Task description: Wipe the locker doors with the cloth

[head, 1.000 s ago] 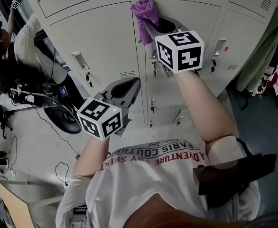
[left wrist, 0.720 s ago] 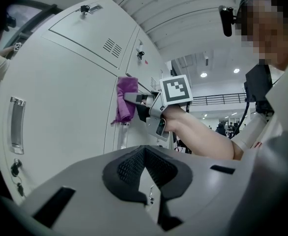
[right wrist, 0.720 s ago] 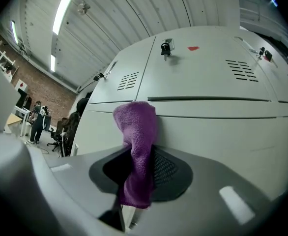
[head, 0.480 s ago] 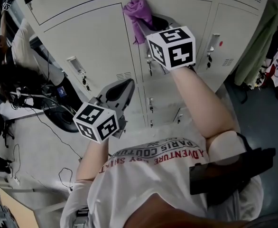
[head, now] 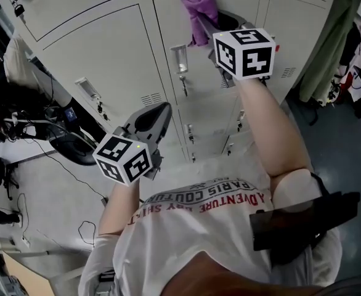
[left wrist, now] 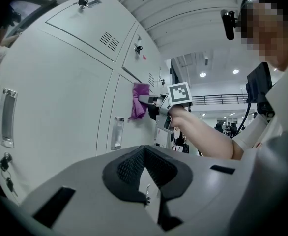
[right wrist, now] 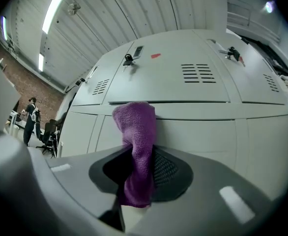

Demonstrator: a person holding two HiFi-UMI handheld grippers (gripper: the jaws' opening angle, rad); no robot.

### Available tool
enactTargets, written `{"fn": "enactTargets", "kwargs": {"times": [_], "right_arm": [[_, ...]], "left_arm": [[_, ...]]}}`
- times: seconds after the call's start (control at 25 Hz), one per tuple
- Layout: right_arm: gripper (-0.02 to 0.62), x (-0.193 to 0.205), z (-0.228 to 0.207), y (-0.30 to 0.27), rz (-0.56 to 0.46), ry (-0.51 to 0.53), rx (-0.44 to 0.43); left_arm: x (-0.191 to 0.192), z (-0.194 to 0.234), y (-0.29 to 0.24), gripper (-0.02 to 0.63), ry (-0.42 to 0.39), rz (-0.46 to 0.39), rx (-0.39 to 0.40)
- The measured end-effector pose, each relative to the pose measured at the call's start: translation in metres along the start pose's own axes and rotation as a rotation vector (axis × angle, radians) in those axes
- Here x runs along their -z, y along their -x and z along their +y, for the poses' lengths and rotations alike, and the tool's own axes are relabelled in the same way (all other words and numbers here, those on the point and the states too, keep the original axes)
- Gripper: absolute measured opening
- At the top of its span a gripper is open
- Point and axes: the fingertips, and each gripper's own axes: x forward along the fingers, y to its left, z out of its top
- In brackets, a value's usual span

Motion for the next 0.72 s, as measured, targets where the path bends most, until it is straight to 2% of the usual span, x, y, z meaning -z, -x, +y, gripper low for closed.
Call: {"fn": "enactTargets", "kwargs": {"times": [0.32,0.72], "right_arm": [[0.081,0.007,-0.077,0.033,-0.008,-0.030,0.146],[0.080,0.020,-0.150,0.062,0.002,-0.059,0.305]], "left_arm": [[0.005,-0.008,-0.013,0.000,0.002,0.015,0.031],[0.014,-0.004,-0.020,0.000,0.013,0.037,0.048]]}}
